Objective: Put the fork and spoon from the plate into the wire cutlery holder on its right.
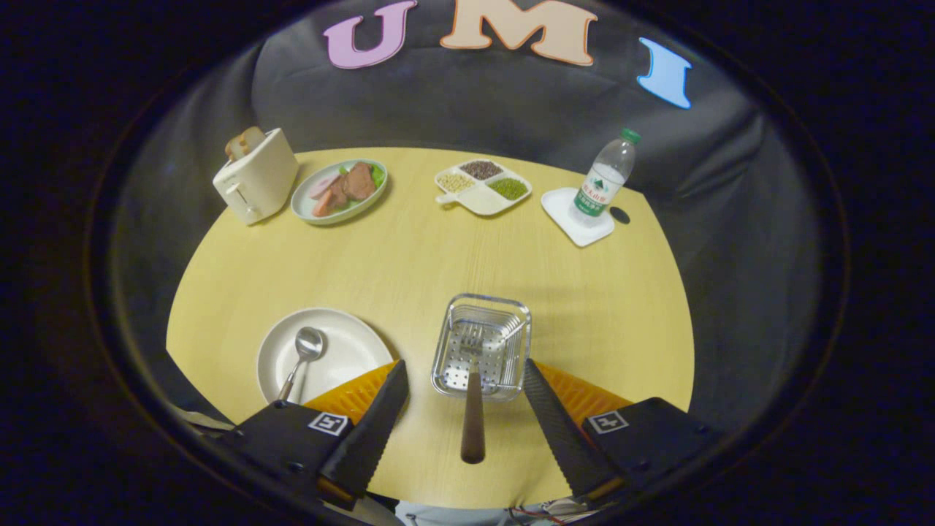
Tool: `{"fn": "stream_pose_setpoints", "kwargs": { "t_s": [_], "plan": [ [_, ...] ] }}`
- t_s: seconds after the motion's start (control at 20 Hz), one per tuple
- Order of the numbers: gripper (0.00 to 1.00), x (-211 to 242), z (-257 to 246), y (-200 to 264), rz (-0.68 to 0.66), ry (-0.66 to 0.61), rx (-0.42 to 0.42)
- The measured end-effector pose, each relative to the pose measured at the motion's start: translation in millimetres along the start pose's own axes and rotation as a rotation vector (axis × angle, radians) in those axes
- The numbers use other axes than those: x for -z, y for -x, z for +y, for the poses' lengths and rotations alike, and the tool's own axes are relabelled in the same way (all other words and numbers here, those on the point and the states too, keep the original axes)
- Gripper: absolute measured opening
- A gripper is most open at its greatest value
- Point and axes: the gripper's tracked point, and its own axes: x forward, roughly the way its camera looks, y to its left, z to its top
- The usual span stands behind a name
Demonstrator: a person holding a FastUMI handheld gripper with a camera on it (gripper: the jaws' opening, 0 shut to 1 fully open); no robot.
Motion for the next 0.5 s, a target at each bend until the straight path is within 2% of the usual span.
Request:
{"fn": "stream_pose_setpoints", "kwargs": {
  "t_s": [0.3, 0.5],
  "plan": [
    [1.0, -28.8, 32.4, 21.6, -0.254, 0.041, 0.007],
    [1.0, -27.1, 69.6, 30.8, -0.333, 0.027, -0.032]
  ]
}}
